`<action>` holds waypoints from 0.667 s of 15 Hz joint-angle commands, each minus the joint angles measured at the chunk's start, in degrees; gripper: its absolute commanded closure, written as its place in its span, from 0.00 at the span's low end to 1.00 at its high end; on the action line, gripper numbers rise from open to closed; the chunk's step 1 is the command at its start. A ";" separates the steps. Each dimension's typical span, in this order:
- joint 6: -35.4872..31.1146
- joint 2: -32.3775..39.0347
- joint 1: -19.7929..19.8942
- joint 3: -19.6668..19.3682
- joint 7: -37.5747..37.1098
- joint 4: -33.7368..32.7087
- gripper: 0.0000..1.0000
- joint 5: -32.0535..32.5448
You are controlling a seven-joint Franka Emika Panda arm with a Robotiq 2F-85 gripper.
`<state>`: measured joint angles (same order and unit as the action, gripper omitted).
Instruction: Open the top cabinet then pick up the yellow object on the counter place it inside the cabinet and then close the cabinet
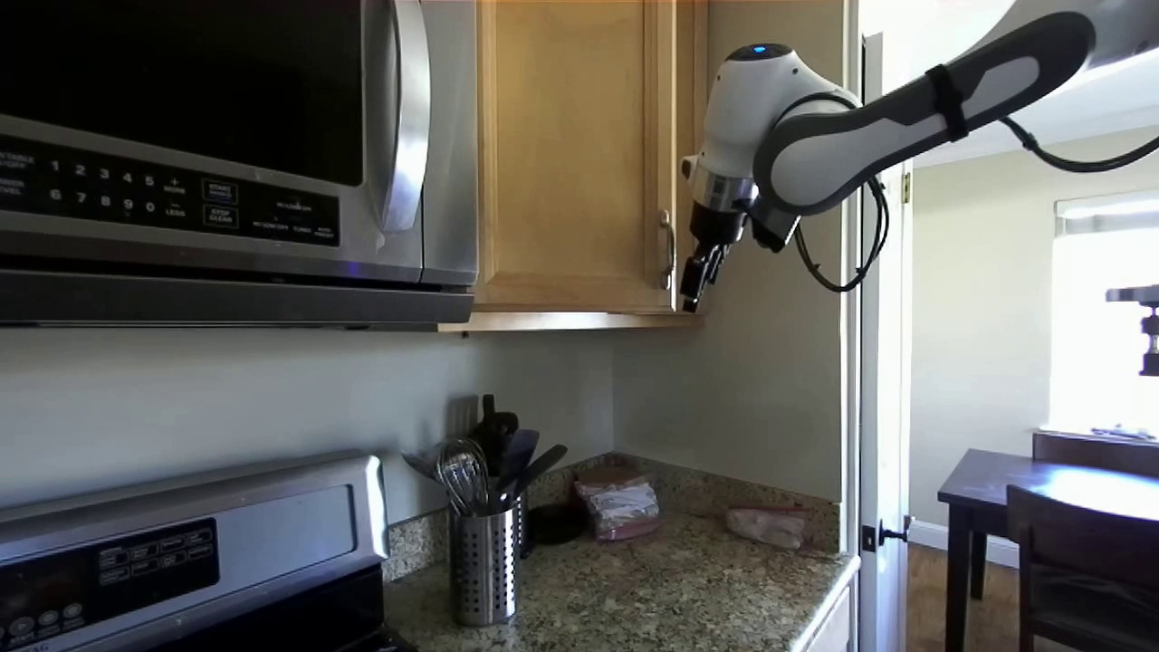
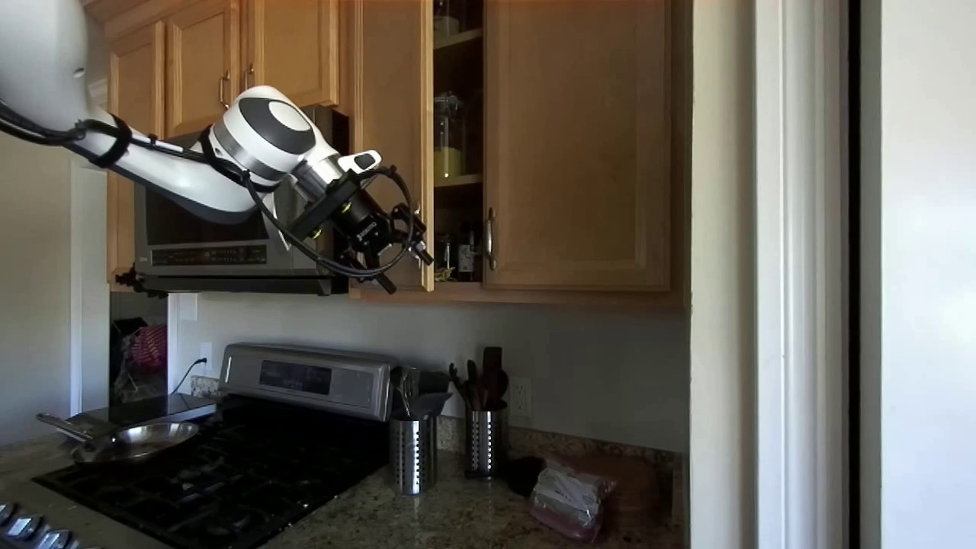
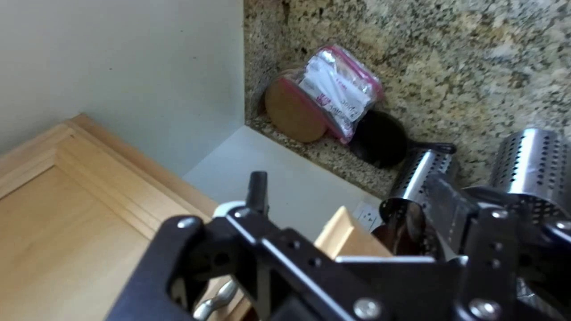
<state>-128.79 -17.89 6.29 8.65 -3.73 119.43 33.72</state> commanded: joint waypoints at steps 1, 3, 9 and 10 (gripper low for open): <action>5.61 -0.68 -5.04 -2.30 8.28 -0.46 0.40 -7.53; 6.61 -0.96 -6.48 -2.67 10.54 -1.09 0.54 -11.37; 1.76 0.33 -6.71 -3.46 8.20 -4.20 0.93 -15.65; -0.33 0.88 -6.31 -3.46 6.64 -4.58 0.97 -15.65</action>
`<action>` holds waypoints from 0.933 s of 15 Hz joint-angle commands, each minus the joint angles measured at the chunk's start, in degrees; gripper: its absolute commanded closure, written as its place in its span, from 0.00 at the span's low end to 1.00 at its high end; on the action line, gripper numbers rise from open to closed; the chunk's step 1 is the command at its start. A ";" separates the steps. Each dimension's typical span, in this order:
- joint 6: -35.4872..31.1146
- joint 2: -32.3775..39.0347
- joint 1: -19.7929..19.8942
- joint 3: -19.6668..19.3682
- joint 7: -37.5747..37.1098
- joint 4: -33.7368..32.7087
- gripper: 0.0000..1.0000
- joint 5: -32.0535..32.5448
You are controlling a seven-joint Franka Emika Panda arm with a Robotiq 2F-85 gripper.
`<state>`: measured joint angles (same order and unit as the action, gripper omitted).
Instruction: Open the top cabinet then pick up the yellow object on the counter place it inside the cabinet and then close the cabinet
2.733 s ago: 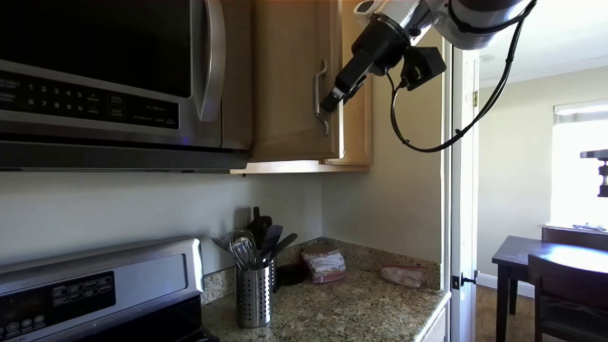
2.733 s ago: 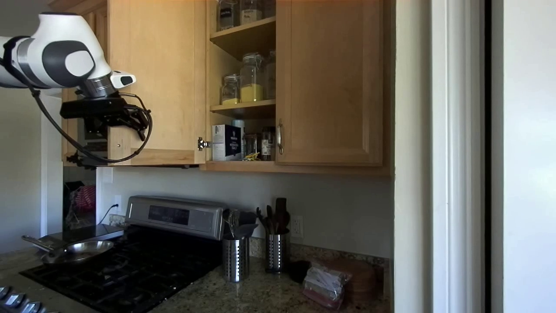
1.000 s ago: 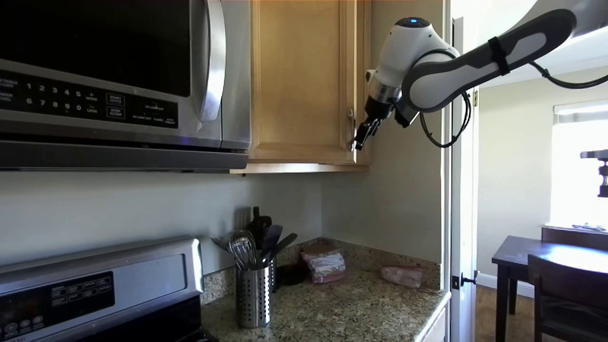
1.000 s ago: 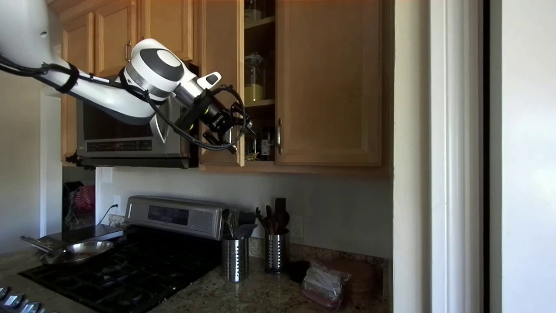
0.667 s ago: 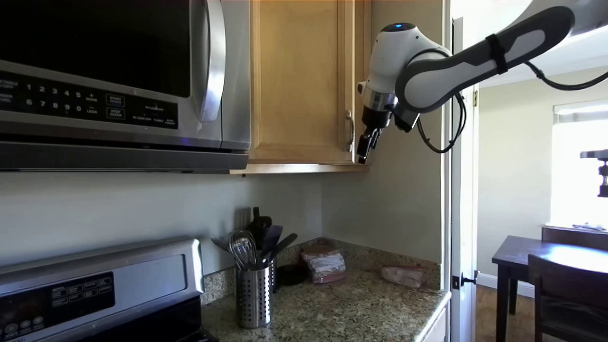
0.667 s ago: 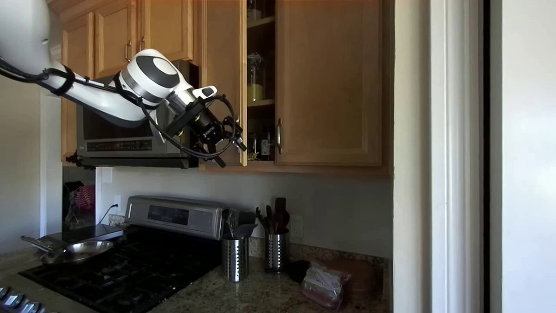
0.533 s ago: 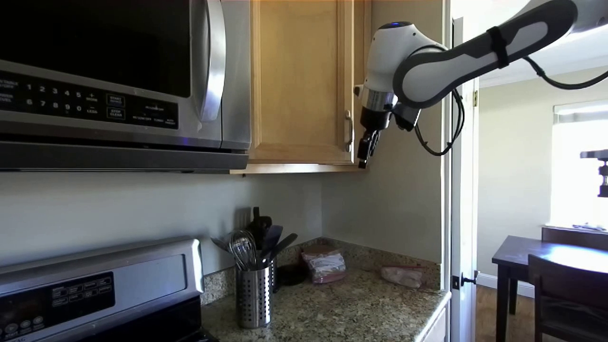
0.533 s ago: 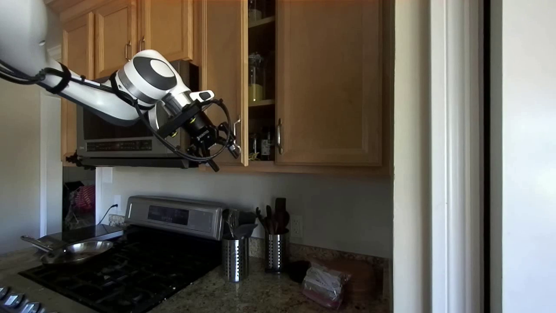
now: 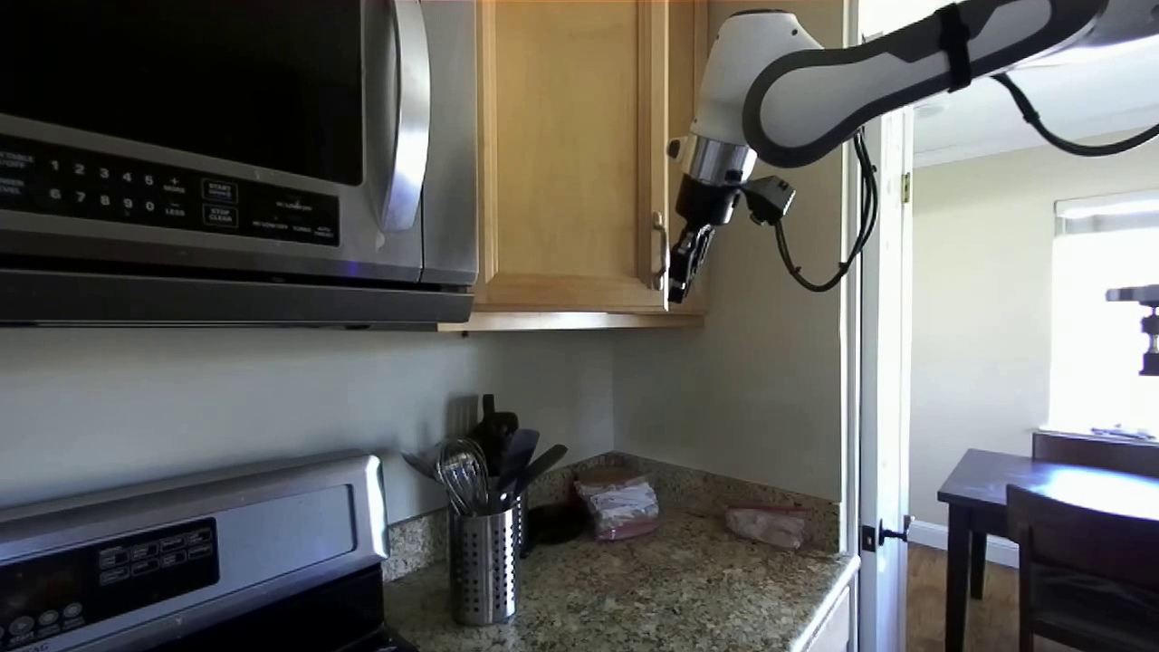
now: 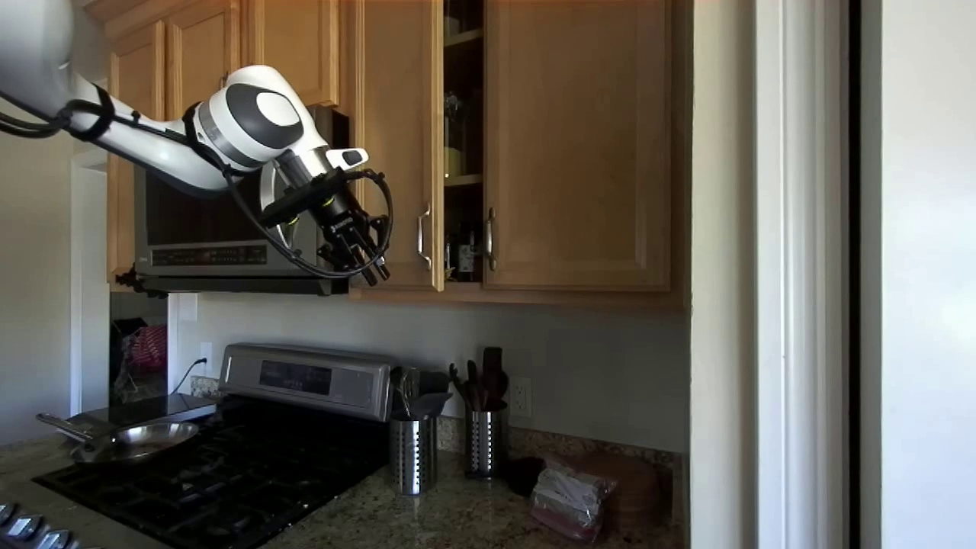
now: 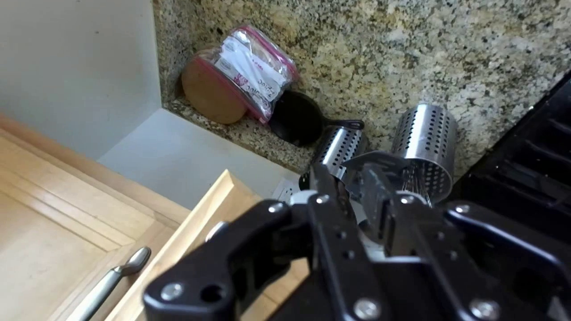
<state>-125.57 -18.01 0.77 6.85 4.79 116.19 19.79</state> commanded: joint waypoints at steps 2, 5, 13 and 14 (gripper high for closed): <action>-8.00 2.40 -0.10 -1.77 -5.78 -1.95 1.00 -2.30; -17.09 5.46 1.07 -1.59 -12.38 -2.00 0.99 -1.28; -33.72 16.43 3.29 -2.01 -18.87 -3.61 0.99 1.68; -34.91 17.33 3.51 -2.13 -19.38 -4.03 0.99 2.07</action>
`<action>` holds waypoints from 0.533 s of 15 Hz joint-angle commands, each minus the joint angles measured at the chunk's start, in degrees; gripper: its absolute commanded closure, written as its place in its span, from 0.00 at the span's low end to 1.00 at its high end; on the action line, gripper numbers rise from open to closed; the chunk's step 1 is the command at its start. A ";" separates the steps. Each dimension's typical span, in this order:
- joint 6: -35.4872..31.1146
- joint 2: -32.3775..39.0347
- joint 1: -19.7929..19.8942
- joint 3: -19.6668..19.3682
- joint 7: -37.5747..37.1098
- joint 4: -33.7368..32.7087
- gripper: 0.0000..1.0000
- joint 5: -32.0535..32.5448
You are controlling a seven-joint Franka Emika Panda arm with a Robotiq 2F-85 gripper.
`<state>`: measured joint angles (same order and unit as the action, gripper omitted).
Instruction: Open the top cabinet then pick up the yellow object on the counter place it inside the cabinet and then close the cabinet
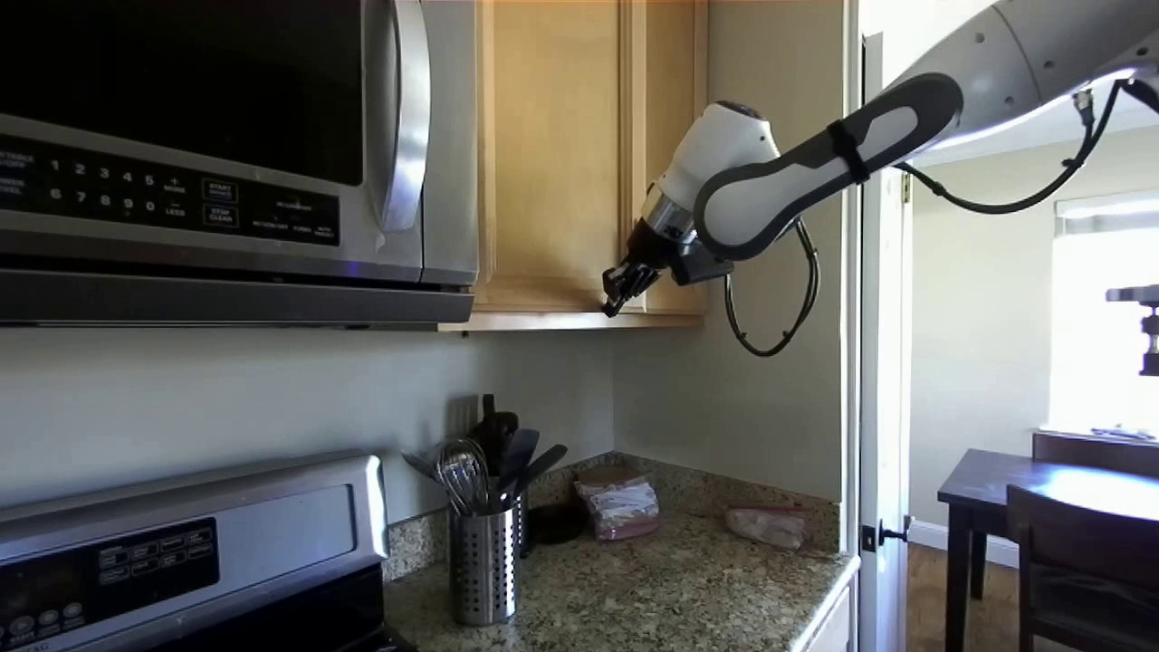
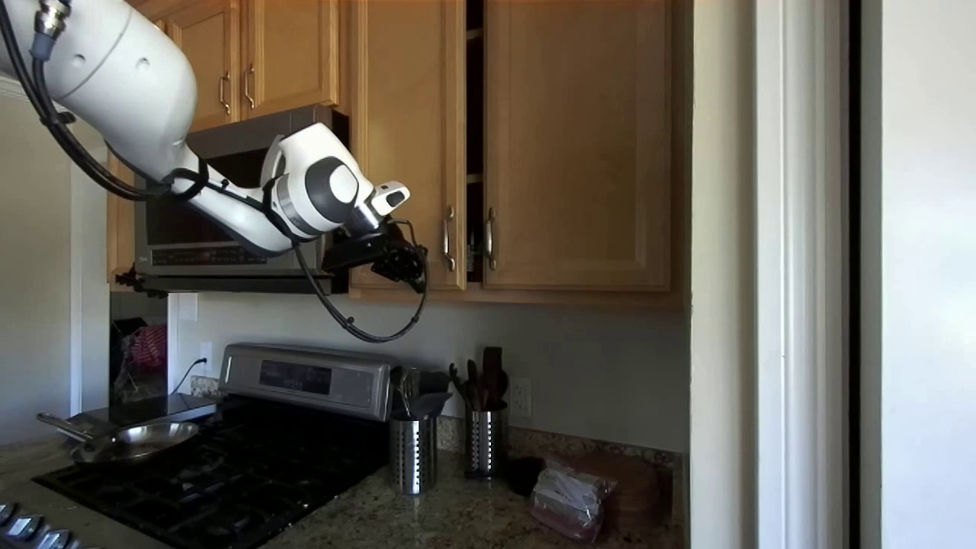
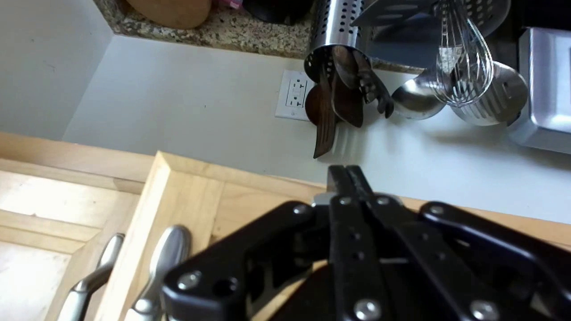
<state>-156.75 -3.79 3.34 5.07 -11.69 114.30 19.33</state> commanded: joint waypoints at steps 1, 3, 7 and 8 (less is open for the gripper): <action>-4.55 3.75 1.07 -0.43 -3.18 -2.40 0.99 2.78; -5.40 4.17 1.16 -0.45 -2.30 -2.29 0.99 2.45; -0.65 1.20 -1.97 -0.96 9.60 2.42 0.99 -9.11; 1.25 -0.17 -1.02 0.79 14.96 4.35 0.99 -14.49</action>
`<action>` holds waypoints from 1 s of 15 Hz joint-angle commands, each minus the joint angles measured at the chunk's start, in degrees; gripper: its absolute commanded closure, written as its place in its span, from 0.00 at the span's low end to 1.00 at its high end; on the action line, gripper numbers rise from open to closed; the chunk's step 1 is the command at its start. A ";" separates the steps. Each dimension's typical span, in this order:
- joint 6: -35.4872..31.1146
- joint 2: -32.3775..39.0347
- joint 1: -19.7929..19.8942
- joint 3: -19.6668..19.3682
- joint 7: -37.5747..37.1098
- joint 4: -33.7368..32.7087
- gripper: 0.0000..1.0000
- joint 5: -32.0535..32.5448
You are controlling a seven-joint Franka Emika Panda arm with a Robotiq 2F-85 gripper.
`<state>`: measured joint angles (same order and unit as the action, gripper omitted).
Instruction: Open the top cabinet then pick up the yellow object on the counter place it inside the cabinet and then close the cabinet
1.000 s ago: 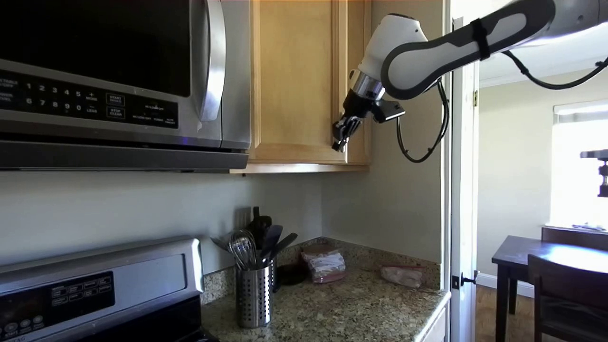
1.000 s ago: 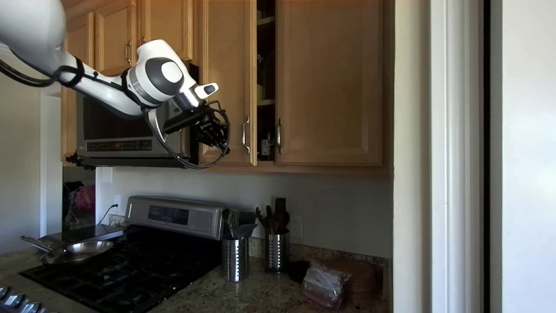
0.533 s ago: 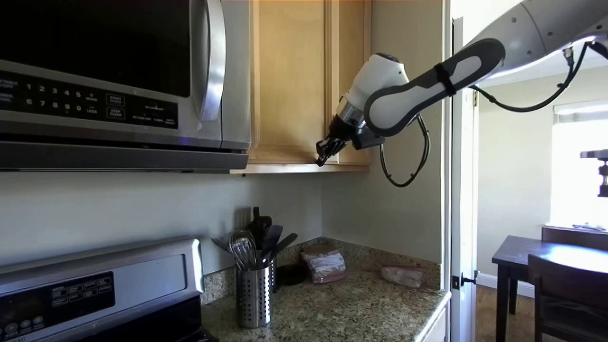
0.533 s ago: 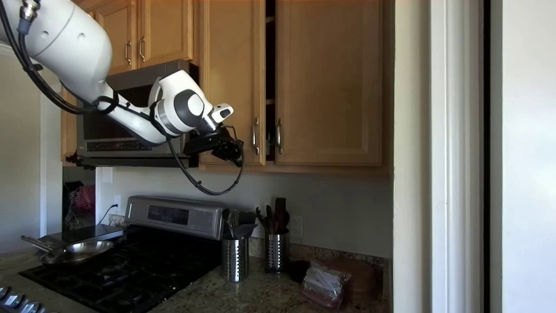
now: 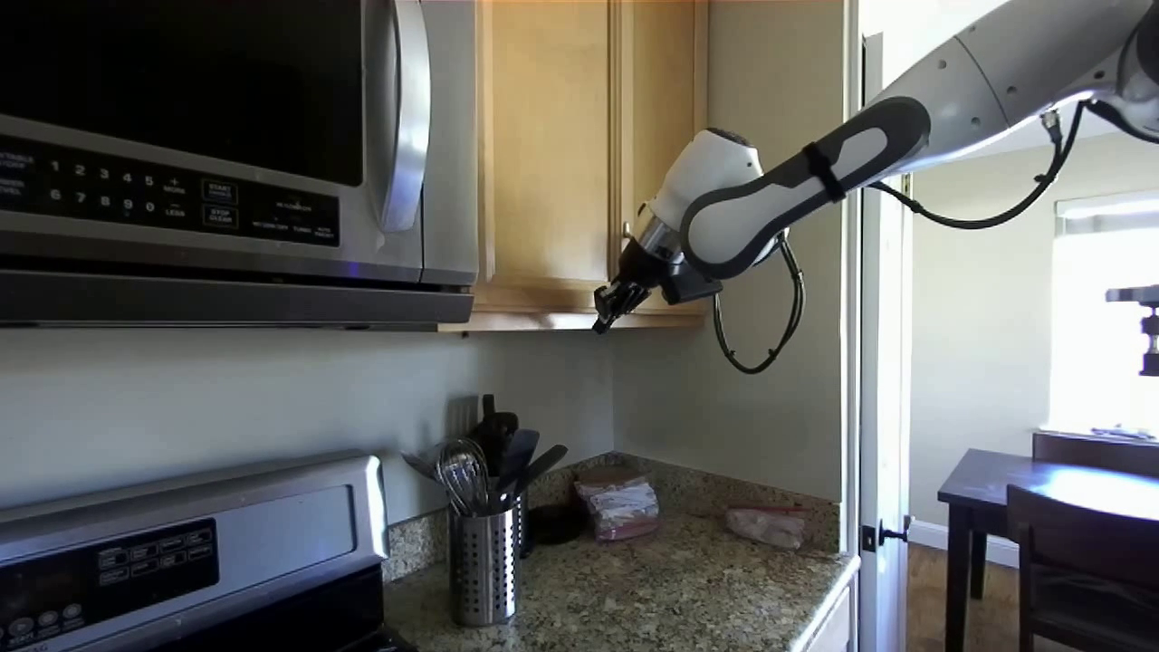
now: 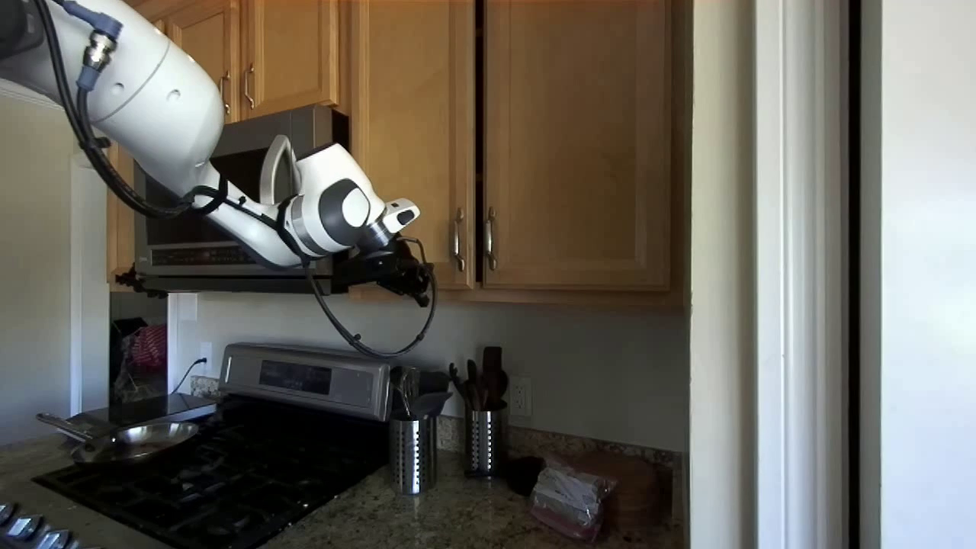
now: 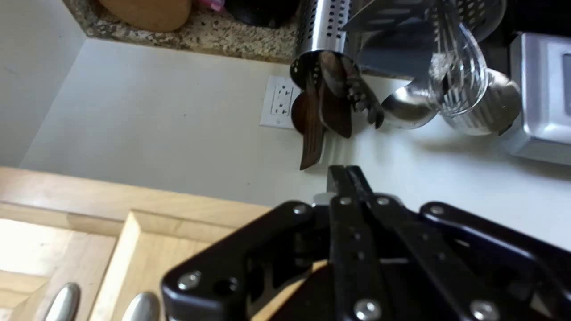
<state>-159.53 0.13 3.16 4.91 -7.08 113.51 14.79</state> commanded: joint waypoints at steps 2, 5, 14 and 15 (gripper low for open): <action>10.86 -8.18 -1.91 1.74 17.34 8.22 0.98 -17.67; 23.40 -13.37 -4.78 -0.62 21.16 11.05 0.71 -20.98; 43.68 -20.50 -5.39 -1.60 19.02 12.53 0.40 -17.80; 44.56 -21.48 -5.42 -1.64 18.99 13.07 0.33 -17.76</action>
<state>-115.04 -21.46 -0.72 4.58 12.41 126.70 -3.57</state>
